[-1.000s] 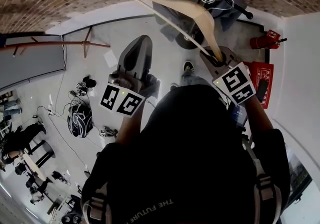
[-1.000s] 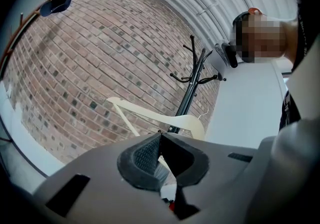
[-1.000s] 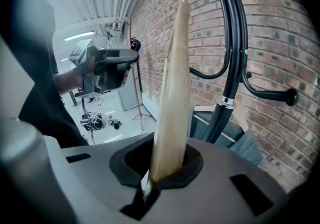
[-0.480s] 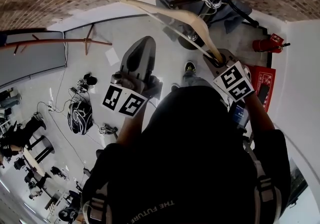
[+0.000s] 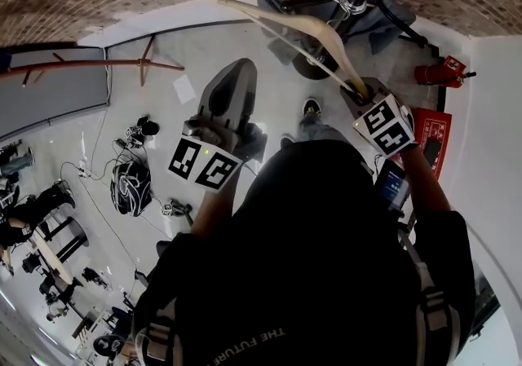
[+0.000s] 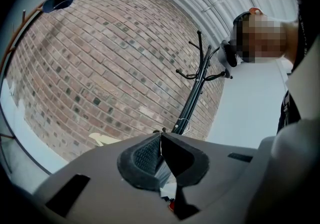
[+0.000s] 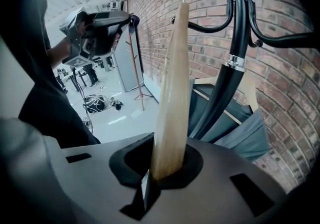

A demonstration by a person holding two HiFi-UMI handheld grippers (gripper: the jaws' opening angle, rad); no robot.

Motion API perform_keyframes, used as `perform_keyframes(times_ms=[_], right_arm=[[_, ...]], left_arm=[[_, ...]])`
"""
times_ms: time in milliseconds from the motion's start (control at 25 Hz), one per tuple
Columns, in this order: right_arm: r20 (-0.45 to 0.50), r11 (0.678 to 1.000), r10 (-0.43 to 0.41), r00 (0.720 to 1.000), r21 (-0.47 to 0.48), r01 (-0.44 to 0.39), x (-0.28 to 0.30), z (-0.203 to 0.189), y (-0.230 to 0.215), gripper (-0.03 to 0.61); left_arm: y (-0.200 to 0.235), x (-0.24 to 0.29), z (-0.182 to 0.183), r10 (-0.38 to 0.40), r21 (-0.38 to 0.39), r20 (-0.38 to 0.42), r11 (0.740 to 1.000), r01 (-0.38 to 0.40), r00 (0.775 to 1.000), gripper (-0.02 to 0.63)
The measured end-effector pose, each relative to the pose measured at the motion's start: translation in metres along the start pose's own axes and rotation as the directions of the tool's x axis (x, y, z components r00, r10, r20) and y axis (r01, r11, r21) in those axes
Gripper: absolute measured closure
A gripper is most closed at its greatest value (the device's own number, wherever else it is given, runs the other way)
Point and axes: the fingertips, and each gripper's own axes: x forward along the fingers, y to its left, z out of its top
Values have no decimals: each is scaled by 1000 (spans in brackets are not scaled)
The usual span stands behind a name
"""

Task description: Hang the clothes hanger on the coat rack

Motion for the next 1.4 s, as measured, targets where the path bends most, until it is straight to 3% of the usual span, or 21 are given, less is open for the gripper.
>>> perform_keyframes(times_ms=[760, 1400], right_arm=[[-107, 997, 14, 994, 82, -5, 19, -28, -21, 555], [-199, 995, 24, 980, 97, -4, 25, -38, -27, 555]], left_arm=[[0, 1, 1, -1, 3, -3, 1000, 1, 1000, 594], [0, 1, 2, 16, 1, 8, 1000, -16, 1000, 594]])
